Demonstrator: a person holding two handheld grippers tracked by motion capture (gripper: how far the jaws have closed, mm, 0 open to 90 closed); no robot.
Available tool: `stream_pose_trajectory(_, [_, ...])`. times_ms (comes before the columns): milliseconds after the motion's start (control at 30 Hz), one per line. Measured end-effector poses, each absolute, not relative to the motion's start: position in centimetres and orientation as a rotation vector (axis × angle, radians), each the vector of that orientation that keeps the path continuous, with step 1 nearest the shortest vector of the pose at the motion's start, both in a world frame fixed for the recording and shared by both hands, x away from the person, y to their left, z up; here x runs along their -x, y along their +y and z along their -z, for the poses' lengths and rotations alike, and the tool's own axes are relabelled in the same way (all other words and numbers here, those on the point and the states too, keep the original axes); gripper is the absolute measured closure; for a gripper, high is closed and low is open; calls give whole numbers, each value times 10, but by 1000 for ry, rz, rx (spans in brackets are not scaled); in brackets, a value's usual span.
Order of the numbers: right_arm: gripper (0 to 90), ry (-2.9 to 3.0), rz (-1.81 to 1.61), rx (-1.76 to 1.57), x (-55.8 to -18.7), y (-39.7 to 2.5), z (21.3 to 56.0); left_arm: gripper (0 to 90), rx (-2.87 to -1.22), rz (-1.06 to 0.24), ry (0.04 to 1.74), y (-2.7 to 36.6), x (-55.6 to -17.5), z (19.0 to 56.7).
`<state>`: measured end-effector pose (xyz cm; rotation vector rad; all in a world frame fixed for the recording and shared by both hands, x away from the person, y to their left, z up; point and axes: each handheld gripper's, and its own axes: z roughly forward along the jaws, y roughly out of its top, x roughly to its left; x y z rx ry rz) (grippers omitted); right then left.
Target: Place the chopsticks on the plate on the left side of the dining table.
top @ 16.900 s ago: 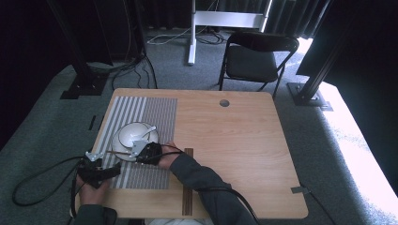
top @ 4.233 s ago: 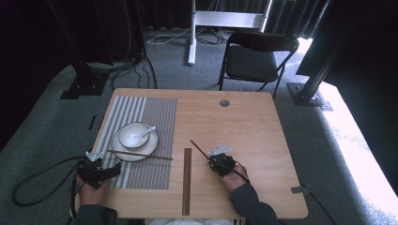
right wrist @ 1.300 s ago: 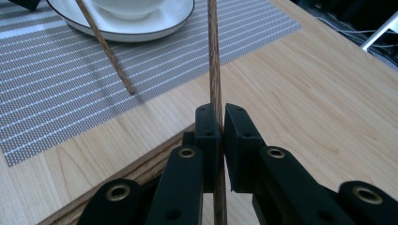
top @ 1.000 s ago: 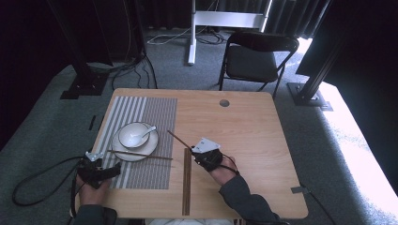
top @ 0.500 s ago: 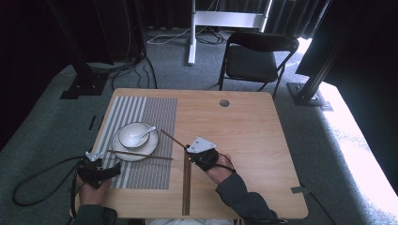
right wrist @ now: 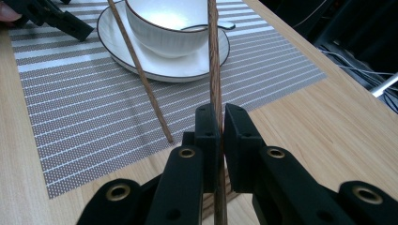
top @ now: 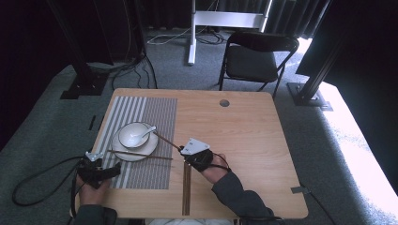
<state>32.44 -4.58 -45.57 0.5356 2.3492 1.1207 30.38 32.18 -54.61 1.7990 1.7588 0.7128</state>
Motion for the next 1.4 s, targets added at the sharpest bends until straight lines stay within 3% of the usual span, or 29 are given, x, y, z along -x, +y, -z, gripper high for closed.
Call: stream_pose_trajectory(1400, [843,2396,-1154,-358,-319,-11,457,3,-1799,-713,1759,322,-304,546])
